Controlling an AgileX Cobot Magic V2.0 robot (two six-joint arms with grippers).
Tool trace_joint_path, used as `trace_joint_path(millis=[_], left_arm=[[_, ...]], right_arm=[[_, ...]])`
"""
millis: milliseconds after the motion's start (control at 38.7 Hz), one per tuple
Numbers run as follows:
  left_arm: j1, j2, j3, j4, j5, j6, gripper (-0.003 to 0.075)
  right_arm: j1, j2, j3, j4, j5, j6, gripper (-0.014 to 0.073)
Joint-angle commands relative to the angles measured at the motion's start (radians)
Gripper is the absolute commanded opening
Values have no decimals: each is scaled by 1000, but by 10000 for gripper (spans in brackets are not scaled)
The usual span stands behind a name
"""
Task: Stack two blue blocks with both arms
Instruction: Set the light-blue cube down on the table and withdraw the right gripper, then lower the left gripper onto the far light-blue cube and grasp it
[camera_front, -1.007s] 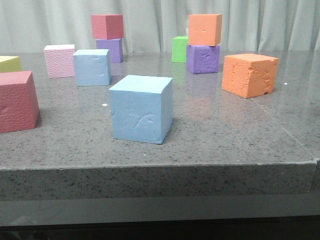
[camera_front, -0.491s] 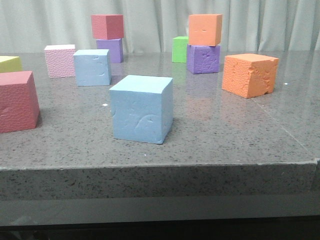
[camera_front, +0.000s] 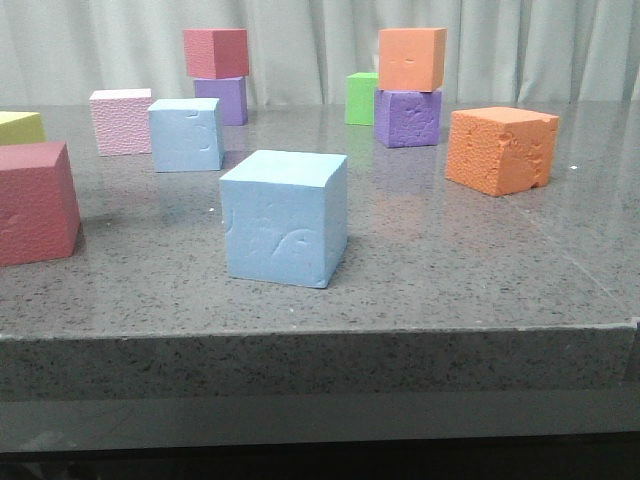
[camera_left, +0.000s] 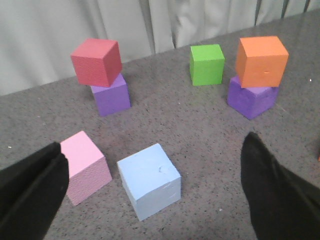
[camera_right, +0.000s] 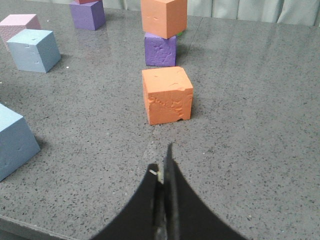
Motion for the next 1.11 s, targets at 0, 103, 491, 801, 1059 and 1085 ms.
trace_joint_path(millis=[0, 103, 491, 801, 1059, 1085], left_arm=[[-20, 102, -171, -38, 61, -1, 673], [-20, 244, -373, -70, 236, -9, 673], [49, 563, -678, -2, 549, -326, 673], [38, 597, -679, -14, 495, -324, 673], [33, 633, -679, -20, 486, -316, 673], [33, 636, -679, -20, 486, -316, 673]], right_arm=[[-6, 5, -22, 15, -81, -10, -68], [-6, 5, -22, 15, -81, -10, -68], [-6, 5, -2, 15, -94, -10, -68], [-6, 5, -2, 15, -99, -10, -68], [-6, 5, -2, 15, -100, -10, -68], [-6, 5, -2, 15, -101, -10, -68]])
